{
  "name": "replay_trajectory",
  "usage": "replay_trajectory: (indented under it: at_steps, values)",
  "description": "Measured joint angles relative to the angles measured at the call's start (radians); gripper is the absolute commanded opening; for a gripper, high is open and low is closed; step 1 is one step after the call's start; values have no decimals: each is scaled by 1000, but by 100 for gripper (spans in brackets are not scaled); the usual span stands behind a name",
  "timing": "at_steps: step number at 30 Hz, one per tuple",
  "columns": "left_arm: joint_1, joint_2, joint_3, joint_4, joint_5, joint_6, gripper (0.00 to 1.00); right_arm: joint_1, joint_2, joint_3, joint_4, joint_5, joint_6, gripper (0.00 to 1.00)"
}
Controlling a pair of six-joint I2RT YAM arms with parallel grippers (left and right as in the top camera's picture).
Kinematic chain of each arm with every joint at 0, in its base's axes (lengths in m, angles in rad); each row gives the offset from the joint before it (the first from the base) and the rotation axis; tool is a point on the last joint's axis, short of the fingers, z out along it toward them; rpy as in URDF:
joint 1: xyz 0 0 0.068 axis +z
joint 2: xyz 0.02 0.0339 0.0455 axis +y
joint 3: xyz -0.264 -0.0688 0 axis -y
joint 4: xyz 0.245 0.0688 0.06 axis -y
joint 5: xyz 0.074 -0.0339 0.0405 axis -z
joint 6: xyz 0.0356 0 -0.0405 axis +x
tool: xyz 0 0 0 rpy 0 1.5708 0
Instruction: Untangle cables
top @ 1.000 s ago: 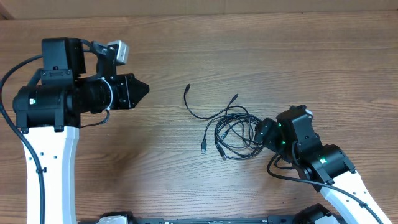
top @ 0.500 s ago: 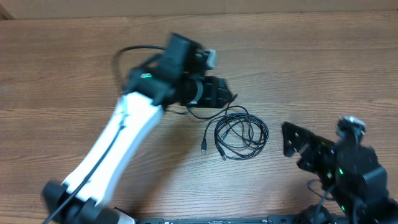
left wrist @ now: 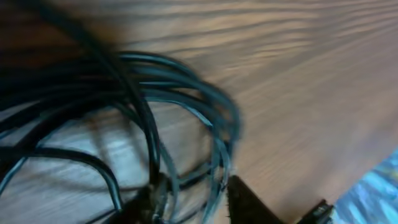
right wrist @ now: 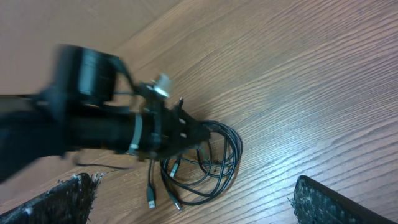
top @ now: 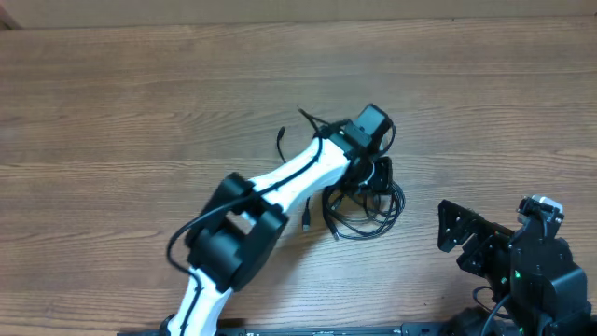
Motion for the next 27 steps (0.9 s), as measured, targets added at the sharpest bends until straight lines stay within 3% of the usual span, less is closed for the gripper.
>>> replay_trajectory:
  at_steps: [8,16,23,27]
  values:
    - [19,47,1,34,39,-25,7,0,0,0,-10,1,0,100]
    - [109,36,15,33,155,-27,34,0,0,0,-26,1,0,100]
    - [109,20,18,3,113,-18,47,0,0,0,-26,0,0,100]
    - [86,20,18,-7,37,-17,45,0,0,0,-26,0,0,100]
